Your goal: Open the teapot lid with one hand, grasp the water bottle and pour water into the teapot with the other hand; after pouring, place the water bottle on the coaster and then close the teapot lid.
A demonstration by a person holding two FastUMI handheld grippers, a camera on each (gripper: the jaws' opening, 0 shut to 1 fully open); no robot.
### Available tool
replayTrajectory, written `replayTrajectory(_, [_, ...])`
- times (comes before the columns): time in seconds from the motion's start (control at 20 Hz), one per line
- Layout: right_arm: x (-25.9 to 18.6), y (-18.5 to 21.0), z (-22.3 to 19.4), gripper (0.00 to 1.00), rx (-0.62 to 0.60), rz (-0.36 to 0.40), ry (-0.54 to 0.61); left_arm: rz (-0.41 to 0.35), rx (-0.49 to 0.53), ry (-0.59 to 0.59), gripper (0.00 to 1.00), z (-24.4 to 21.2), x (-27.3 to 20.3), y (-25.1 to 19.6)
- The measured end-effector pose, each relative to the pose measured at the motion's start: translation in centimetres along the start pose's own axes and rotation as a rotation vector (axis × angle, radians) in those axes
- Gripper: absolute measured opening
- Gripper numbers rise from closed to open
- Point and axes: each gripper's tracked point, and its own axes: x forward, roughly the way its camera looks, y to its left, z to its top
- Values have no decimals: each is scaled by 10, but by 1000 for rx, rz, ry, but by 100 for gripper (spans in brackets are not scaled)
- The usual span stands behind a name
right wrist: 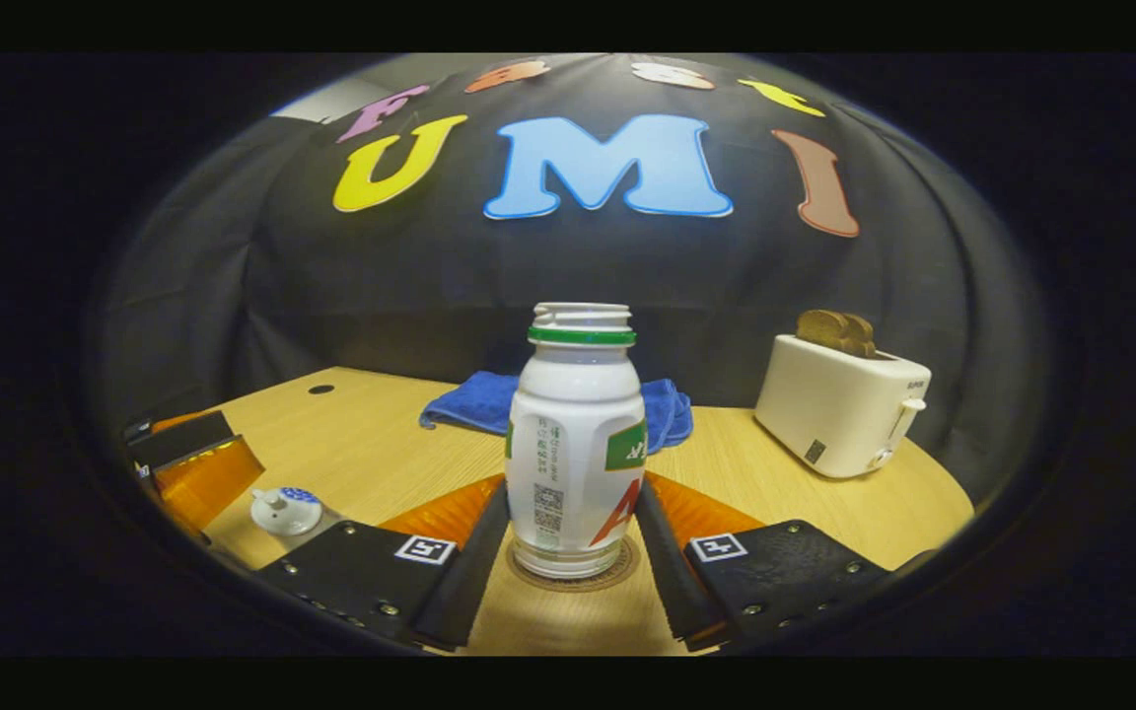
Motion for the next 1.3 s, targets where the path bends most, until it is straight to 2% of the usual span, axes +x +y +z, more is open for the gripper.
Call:
replayTrajectory(0.45, [4, -3, -5, 72, 31, -8, -8, 3, 0, 6, 94, -2, 1, 0])
replayTrajectory(0.65, [6, -4, -10, 77, 10, -9, 9, 2, 1, 12, 94, -5, 1, -1])
replayTrajectory(0.75, [7, -3, -14, 86, 12, -1, 18, 1, -1, 12, 94, -5, 1, -1])
replayTrajectory(0.95, [5, -3, -13, 87, 8, -1, 18, 2, 0, 15, 94, -6, 1, -1])
replayTrajectory(1.1, [1, -3, -11, 92, 2, 3, 10, -1, 1, 21, 94, -8, 2, -3])
replayTrajectory(1.3, [-24, -1, -3, 92, 31, 16, -52, -6, -6, 8, 94, -1, -2, -5])
